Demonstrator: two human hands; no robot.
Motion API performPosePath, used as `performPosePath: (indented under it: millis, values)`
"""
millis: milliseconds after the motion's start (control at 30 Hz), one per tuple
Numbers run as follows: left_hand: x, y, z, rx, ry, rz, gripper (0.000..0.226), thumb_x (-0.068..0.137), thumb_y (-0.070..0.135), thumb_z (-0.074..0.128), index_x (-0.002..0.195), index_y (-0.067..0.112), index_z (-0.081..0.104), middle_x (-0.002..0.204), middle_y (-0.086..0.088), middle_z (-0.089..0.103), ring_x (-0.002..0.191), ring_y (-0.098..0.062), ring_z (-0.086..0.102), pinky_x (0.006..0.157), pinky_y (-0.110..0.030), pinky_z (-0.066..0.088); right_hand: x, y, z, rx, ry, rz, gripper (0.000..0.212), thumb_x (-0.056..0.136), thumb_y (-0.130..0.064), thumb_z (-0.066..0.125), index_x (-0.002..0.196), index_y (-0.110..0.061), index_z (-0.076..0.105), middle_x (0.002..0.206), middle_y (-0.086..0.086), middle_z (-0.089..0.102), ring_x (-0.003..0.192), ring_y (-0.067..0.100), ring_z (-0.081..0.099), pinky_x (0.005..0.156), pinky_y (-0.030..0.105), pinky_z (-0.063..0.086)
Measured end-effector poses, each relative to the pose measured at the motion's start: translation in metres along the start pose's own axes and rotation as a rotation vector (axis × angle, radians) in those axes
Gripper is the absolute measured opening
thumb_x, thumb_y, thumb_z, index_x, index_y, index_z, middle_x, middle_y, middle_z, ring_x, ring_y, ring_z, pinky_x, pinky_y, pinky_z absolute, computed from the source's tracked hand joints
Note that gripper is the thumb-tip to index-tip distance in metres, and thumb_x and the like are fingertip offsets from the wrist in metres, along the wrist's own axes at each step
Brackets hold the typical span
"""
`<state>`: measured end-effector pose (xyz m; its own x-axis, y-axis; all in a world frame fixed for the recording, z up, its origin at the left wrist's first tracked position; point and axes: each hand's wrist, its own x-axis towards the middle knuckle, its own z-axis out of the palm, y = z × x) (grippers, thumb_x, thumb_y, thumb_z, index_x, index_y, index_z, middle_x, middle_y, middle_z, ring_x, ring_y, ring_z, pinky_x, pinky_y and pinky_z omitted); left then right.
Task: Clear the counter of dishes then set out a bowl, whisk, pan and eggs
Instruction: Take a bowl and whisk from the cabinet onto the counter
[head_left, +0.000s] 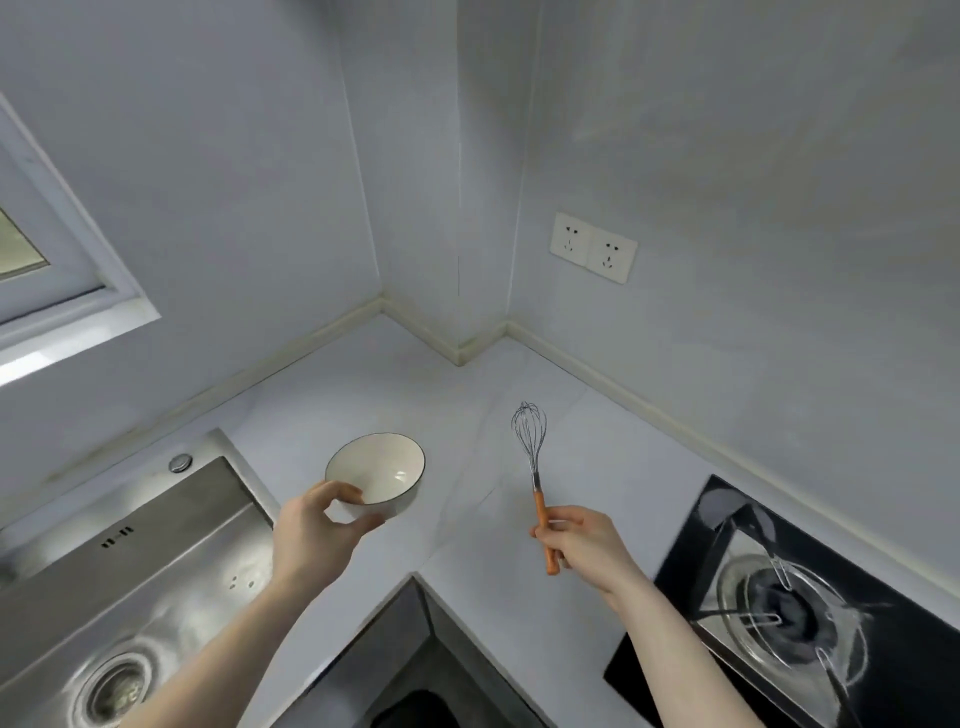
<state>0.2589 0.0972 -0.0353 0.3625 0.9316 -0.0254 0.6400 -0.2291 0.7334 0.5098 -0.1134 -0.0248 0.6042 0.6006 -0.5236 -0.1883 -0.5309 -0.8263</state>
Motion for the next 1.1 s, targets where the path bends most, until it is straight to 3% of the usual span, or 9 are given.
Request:
performPosePath:
  millis: [67,300,433,633,733,933,1100]
  values:
    - [0.021,-0.008,0.003,-0.002,0.01,-0.048,0.03,0.066,0.043,0.093,0.085,0.036,0.07,0.098,0.02,0.069,0.092,-0.012,0.062,0.075,-0.03,0.044,0.021,-0.011,0.012,-0.028,-0.019,0.022,0.015,0.089,-0.001,0.069,0.102,-0.006,0.071,0.091,0.018,0.075,0.047,0.007,0.053,0.05,0.016,0.043]
    - [0.117,-0.034,0.014,-0.005,-0.036,-0.104,0.028,0.068,0.034,0.092,0.083,0.034,0.068,0.098,0.019,0.066,0.087,-0.012,0.062,0.066,-0.023,0.042,0.103,-0.038,0.068,-0.101,-0.033,0.103,0.016,0.084,-0.006,0.072,0.098,-0.013,0.074,0.073,-0.006,0.07,0.053,0.006,0.057,0.057,0.022,0.045]
    - [0.171,-0.054,0.021,0.001,-0.05,-0.102,0.028,0.068,0.032,0.093,0.082,0.03,0.069,0.096,0.02,0.066,0.089,-0.012,0.061,0.074,-0.028,0.042,0.141,-0.051,0.1,-0.157,-0.029,0.144,0.015,0.082,-0.005,0.07,0.093,-0.014,0.074,0.074,0.0,0.072,0.057,0.011,0.059,0.063,0.031,0.051]
    - [0.236,-0.082,0.03,0.003,-0.049,-0.11,0.027,0.07,0.03,0.092,0.085,0.025,0.071,0.096,0.015,0.068,0.088,-0.01,0.058,0.073,-0.025,0.038,0.189,-0.069,0.142,-0.218,-0.016,0.182,0.016,0.077,-0.004,0.066,0.09,-0.01,0.073,0.059,0.003,0.065,0.051,0.017,0.057,0.057,0.032,0.053]
    - [0.261,-0.09,0.039,-0.006,-0.074,-0.1,0.026,0.07,0.027,0.093,0.083,0.025,0.07,0.096,0.015,0.068,0.09,-0.011,0.059,0.074,-0.027,0.04,0.209,-0.074,0.16,-0.222,0.008,0.204,0.014,0.073,-0.005,0.066,0.082,-0.012,0.074,0.058,0.002,0.067,0.052,0.018,0.061,0.066,0.038,0.058]
    - [0.308,-0.091,0.06,-0.039,-0.132,-0.086,0.025,0.07,0.022,0.093,0.08,0.019,0.069,0.098,0.017,0.066,0.089,-0.011,0.061,0.066,-0.017,0.039,0.242,-0.085,0.19,-0.211,0.111,0.26,0.011,0.074,-0.001,0.066,0.078,-0.008,0.074,0.059,0.004,0.068,0.05,0.018,0.063,0.055,0.029,0.056]
    - [0.33,-0.095,0.076,-0.066,-0.153,-0.06,0.029,0.069,0.018,0.093,0.073,0.022,0.064,0.107,0.016,0.067,0.095,-0.011,0.063,0.073,-0.024,0.039,0.267,-0.089,0.21,-0.243,0.151,0.294,0.011,0.075,-0.003,0.066,0.077,-0.013,0.071,0.06,0.002,0.068,0.044,0.012,0.061,0.045,0.018,0.046]
